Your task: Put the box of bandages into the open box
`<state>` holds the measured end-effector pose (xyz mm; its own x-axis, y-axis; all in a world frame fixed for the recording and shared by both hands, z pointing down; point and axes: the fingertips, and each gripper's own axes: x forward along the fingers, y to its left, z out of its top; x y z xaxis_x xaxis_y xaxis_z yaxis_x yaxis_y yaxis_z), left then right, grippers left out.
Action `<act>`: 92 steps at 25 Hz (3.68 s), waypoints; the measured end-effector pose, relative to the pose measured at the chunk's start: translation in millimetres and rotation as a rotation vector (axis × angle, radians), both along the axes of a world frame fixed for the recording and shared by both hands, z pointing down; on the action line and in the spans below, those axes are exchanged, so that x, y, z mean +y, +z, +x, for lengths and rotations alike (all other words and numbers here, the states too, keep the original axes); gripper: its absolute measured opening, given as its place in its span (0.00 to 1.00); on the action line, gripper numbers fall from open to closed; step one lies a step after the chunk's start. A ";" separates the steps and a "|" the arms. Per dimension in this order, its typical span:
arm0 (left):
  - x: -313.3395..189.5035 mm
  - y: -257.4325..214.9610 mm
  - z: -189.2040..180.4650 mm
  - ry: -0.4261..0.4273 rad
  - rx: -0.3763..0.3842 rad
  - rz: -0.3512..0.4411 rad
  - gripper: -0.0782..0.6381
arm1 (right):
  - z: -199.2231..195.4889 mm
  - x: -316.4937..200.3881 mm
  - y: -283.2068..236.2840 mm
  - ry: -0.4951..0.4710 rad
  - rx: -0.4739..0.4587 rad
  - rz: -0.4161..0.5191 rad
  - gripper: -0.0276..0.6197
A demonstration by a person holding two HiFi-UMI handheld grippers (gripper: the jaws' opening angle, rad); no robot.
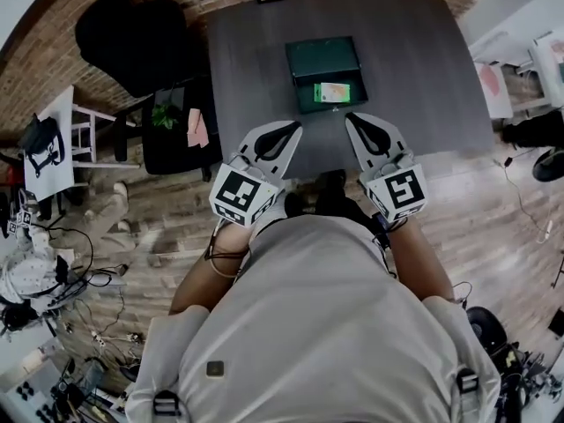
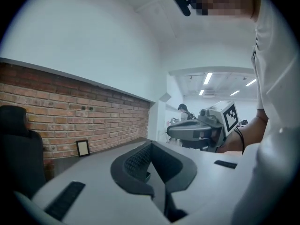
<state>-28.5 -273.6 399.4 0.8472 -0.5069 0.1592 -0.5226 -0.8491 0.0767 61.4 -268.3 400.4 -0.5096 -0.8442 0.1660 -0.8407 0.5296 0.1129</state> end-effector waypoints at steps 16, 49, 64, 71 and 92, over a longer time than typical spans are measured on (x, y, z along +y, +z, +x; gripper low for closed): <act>65.1 -41.1 45.9 0.003 0.025 0.057 0.13 | 44.5 99.4 -40.9 0.015 -0.045 0.038 0.08; 282.9 -72.5 23.5 0.004 0.066 0.086 0.13 | 13.7 305.3 -48.3 -0.013 -0.061 0.008 0.08; 355.7 -80.9 -92.7 0.081 0.089 0.110 0.13 | -98.5 385.0 -57.7 0.058 -0.030 0.052 0.08; 372.8 -84.1 -119.3 0.102 0.101 0.123 0.13 | -126.0 402.9 -62.6 0.078 -0.028 0.073 0.08; 366.3 -82.0 -114.0 0.159 0.126 0.108 0.13 | -126.6 405.8 -62.2 0.111 -0.030 0.065 0.08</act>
<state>-142.5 92.7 317.4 0.9274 -0.3742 -0.0010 -0.3739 -0.9267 0.0373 -65.2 137.5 338.2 -0.4165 -0.9041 0.0951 -0.8972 0.4257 0.1177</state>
